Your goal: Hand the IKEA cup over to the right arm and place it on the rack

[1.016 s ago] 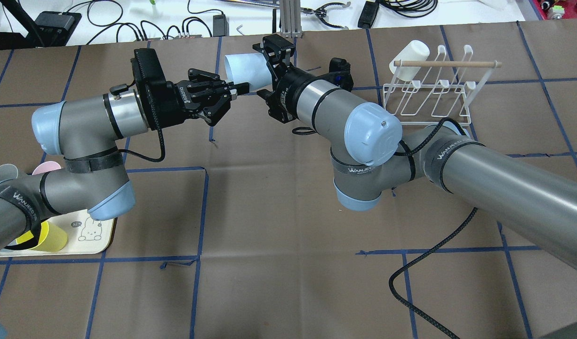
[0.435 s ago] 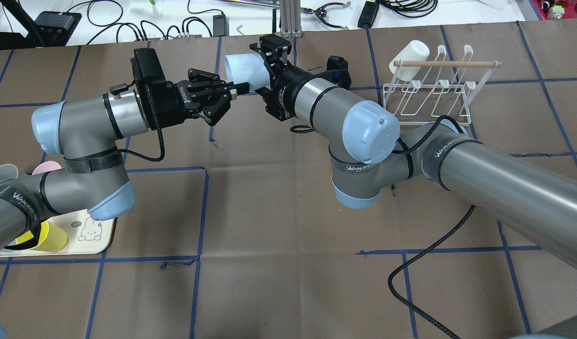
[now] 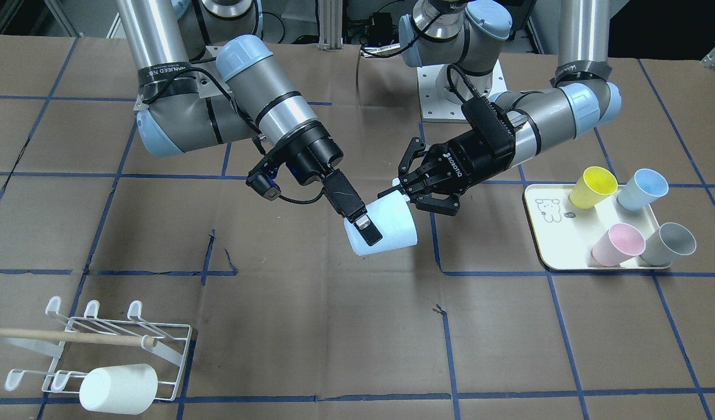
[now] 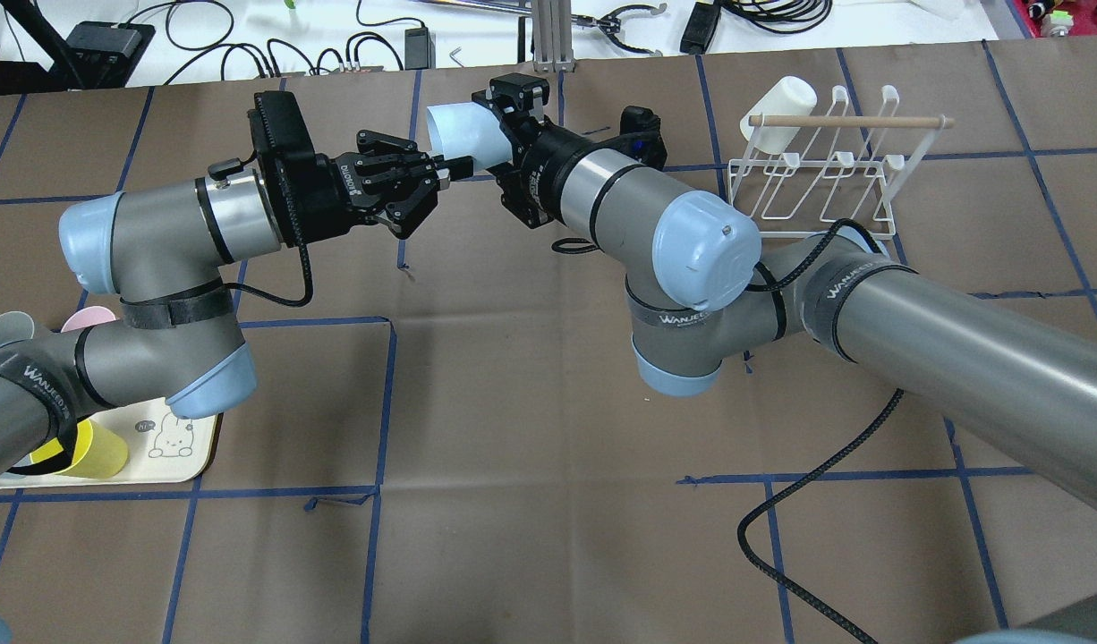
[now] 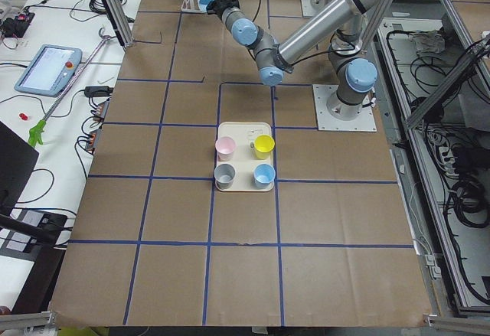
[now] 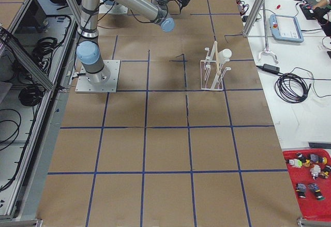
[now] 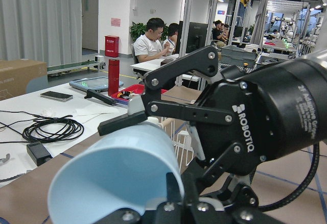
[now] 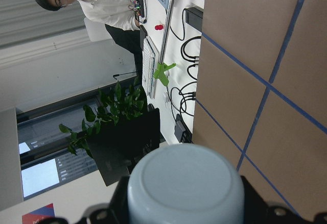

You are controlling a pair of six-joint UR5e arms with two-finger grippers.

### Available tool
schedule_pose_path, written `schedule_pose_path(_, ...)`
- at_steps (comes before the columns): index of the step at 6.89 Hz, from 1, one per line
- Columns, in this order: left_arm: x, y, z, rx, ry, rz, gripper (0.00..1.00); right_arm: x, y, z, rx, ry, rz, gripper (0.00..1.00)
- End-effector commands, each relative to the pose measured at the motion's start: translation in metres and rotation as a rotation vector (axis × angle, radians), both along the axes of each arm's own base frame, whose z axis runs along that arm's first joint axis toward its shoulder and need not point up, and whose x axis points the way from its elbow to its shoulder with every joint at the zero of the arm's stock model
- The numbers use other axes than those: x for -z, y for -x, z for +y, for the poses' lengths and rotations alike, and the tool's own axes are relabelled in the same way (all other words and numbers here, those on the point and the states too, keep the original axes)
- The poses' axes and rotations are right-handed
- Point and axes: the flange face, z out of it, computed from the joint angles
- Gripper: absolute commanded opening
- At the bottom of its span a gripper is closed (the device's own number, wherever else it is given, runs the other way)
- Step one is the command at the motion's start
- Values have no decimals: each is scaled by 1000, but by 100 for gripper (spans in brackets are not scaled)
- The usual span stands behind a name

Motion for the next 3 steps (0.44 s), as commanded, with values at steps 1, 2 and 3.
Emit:
schedule_pose_path(1, -7, -1, -6, -3, 7, -1, 84, 1, -1, 0, -10, -3, -3, 46)
schedule_pose_path(2, -8, -1, -7, -11, -21, 10, 93, 1, -1, 0, -9, -2, -1, 46)
schedule_pose_path(3, -8, -2, -7, -15, -30, 15, 98, 1, -1, 0, -11, -2, -2, 45)
